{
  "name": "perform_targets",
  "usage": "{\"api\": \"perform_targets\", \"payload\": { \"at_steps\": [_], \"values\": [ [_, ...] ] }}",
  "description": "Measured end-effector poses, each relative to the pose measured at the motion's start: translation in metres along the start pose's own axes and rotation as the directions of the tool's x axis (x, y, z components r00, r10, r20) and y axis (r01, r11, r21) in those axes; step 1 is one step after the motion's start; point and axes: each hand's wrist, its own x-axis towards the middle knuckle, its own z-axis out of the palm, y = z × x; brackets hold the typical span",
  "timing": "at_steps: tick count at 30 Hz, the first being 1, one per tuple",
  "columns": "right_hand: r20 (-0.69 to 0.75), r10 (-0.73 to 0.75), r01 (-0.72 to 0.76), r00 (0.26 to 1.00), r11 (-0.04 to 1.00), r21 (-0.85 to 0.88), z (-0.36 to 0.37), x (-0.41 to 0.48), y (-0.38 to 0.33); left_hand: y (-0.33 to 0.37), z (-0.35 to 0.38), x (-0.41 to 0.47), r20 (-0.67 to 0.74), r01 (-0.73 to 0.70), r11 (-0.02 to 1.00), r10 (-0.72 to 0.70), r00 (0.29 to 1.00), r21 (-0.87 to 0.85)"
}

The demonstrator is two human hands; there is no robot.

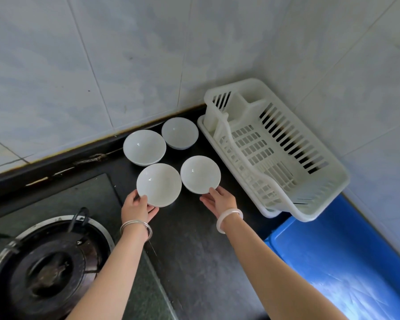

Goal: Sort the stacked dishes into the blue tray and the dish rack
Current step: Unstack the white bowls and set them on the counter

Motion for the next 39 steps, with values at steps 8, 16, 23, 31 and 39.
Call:
{"api": "perform_targets", "payload": {
  "at_steps": [8, 16, 23, 31, 39],
  "values": [
    [-0.025, 0.002, -0.002, 1.0, 1.0, -0.014, 0.023, 0.014, -0.017, 0.0, 0.006, 0.001, 0.001, 0.022, 0.999, -0.022, 1.0, -0.031],
    [-0.022, -0.005, 0.003, 1.0, 0.995, -0.102, 0.03, 0.014, -0.022, -0.003, 0.007, 0.002, 0.015, 0.015, 0.999, -0.014, 1.0, -0.045],
    [0.045, 0.046, -0.033, 0.998, 0.964, -0.264, 0.028, 0.004, -0.026, -0.005, 0.008, -0.005, -0.035, -0.033, 0.999, 0.032, 0.999, -0.019],
    [0.129, -0.067, 0.106, 0.989, 0.939, -0.326, -0.018, -0.03, -0.03, -0.031, 0.005, -0.033, 0.025, -0.128, 0.949, 0.126, 0.992, 0.288],
    [0.108, -0.375, 0.329, 0.921, 0.596, -0.733, -0.16, -0.112, 0.002, -0.101, 0.015, -0.13, 0.375, -0.314, 0.745, 0.092, 0.922, 0.588]
  ]
}}
